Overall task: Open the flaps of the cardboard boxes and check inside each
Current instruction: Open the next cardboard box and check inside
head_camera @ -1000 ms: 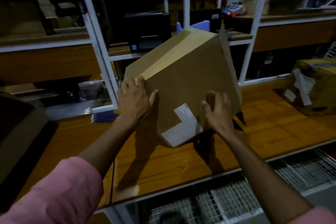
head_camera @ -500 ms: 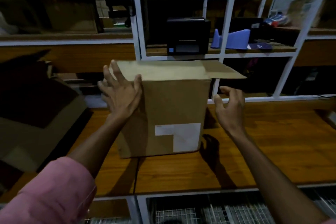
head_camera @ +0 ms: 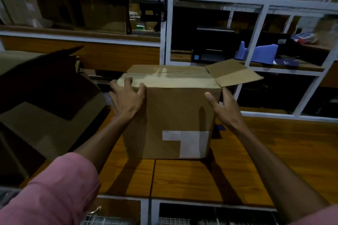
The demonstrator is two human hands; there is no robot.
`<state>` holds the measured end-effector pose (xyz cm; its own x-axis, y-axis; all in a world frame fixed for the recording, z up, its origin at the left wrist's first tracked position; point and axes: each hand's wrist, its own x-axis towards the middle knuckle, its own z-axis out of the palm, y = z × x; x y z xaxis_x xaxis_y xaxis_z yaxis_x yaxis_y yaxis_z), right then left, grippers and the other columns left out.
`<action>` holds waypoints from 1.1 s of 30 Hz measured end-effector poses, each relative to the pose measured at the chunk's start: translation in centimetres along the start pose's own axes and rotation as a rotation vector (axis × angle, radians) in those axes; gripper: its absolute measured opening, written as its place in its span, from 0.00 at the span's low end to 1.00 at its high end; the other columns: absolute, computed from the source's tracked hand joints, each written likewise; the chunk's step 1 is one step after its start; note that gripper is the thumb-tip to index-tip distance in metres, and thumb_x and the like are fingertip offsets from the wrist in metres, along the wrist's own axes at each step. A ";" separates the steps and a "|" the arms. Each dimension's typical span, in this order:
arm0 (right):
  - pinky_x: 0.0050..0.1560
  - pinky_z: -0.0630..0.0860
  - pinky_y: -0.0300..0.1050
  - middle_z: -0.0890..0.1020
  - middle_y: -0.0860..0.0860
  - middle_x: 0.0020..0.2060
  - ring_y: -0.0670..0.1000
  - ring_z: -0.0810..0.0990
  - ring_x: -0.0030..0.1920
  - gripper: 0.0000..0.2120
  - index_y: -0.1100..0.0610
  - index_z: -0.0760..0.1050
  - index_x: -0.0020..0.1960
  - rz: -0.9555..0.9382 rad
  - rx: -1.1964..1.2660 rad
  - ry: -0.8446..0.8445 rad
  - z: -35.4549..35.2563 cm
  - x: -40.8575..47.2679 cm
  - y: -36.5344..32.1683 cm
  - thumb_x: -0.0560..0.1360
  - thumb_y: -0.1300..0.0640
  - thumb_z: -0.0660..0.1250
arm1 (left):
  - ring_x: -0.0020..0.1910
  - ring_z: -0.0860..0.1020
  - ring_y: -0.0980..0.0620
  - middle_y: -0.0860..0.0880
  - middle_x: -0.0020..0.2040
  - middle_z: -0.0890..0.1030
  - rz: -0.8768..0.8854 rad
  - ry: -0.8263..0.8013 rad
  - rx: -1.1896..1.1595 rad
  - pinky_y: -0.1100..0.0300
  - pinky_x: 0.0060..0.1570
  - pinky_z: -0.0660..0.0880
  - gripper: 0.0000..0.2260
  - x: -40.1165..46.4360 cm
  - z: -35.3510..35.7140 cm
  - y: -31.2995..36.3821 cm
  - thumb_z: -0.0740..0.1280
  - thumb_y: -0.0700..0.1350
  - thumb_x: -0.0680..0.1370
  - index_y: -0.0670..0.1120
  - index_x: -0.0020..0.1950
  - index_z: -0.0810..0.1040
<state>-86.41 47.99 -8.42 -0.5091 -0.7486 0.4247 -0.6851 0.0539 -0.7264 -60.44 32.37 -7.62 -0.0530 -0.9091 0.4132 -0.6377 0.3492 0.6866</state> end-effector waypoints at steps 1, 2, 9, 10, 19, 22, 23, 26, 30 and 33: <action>0.63 0.73 0.54 0.72 0.52 0.68 0.51 0.72 0.65 0.37 0.50 0.65 0.72 -0.006 -0.001 0.012 0.4 -0.1 -0.3 0.73 0.26 0.59 | 0.69 0.64 0.32 0.42 0.75 0.57 0.009 0.004 0.008 0.39 0.65 0.68 0.24 0.2 -0.4 -0.4 0.58 0.64 0.80 0.53 0.72 0.67; 0.60 0.74 0.52 0.73 0.53 0.66 0.52 0.73 0.63 0.36 0.51 0.67 0.70 -0.015 -0.013 0.028 0.8 -0.1 -0.6 0.73 0.27 0.59 | 0.69 0.64 0.32 0.41 0.75 0.57 0.014 0.003 0.023 0.38 0.65 0.68 0.24 0.3 -0.9 -0.7 0.58 0.64 0.80 0.53 0.72 0.67; 0.42 0.71 0.48 0.76 0.54 0.48 0.53 0.76 0.45 0.27 0.52 0.71 0.52 0.028 -0.038 0.259 5.7 -1.8 -4.3 0.76 0.29 0.56 | 0.67 0.66 0.33 0.41 0.72 0.59 0.117 -0.055 0.099 0.39 0.62 0.71 0.24 2.3 -5.9 -5.1 0.60 0.63 0.80 0.52 0.70 0.68; 0.41 0.70 0.47 0.77 0.54 0.48 0.54 0.76 0.46 0.26 0.54 0.72 0.54 0.027 -0.049 0.303 6.7 -2.3 -5.3 0.77 0.31 0.55 | 0.67 0.67 0.34 0.41 0.71 0.60 0.135 -0.063 0.099 0.40 0.60 0.72 0.23 2.8 -6.9 -6.1 0.60 0.63 0.79 0.52 0.70 0.69; 0.43 0.60 0.45 0.75 0.57 0.47 0.54 0.73 0.48 0.23 0.65 0.74 0.56 0.290 -0.148 0.520 14.7 -6.8 -15.3 0.85 0.47 0.50 | 0.66 0.65 0.33 0.41 0.71 0.58 0.215 -0.289 0.079 0.35 0.62 0.71 0.22 6.8 -15.8 -13.6 0.60 0.61 0.80 0.51 0.69 0.65; 0.43 0.65 0.48 0.78 0.61 0.43 0.57 0.74 0.44 0.27 0.65 0.76 0.50 0.354 -0.271 0.461 15.0 -7.7 -17.4 0.85 0.46 0.48 | 0.68 0.64 0.32 0.38 0.72 0.59 0.260 -0.349 0.176 0.37 0.64 0.68 0.23 7.9 -16.6 -13.9 0.58 0.60 0.79 0.49 0.69 0.64; 0.42 0.66 0.49 0.79 0.62 0.42 0.57 0.74 0.42 0.29 0.65 0.76 0.46 0.389 -0.361 0.400 14.6 -7.9 -17.9 0.85 0.44 0.47 | 0.70 0.62 0.32 0.37 0.74 0.58 0.299 -0.355 0.222 0.37 0.66 0.65 0.24 8.3 -16.7 -13.7 0.58 0.60 0.79 0.48 0.70 0.65; 0.41 0.73 0.49 0.78 0.60 0.38 0.59 0.77 0.39 0.38 0.63 0.74 0.38 0.537 -0.649 0.232 12.8 -7.9 -19.1 0.80 0.33 0.43 | 0.77 0.55 0.34 0.37 0.78 0.56 0.451 -0.381 0.289 0.36 0.73 0.57 0.23 9.7 -16.4 -12.8 0.60 0.58 0.79 0.46 0.69 0.68; 0.32 0.73 0.45 0.76 0.56 0.28 0.56 0.75 0.29 0.30 0.59 0.76 0.34 0.338 -0.887 0.311 12.3 -7.3 -20.8 0.81 0.39 0.53 | 0.74 0.63 0.37 0.37 0.75 0.65 0.497 -0.469 0.286 0.34 0.69 0.65 0.23 10.4 -15.7 -12.7 0.56 0.57 0.80 0.47 0.72 0.66; 0.33 0.71 0.44 0.76 0.54 0.31 0.55 0.75 0.31 0.18 0.58 0.76 0.39 0.190 -0.851 0.357 12.7 -5.8 -22.0 0.82 0.48 0.60 | 0.72 0.65 0.38 0.38 0.73 0.67 0.502 -0.449 0.302 0.35 0.65 0.69 0.23 10.2 -15.6 -12.8 0.56 0.56 0.79 0.47 0.71 0.67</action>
<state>-61.75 42.72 -1.78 -0.6845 -0.4385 0.5824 -0.6524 0.7249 -0.2211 -40.82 22.17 -2.86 -0.6624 -0.6843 0.3048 -0.6344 0.7288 0.2577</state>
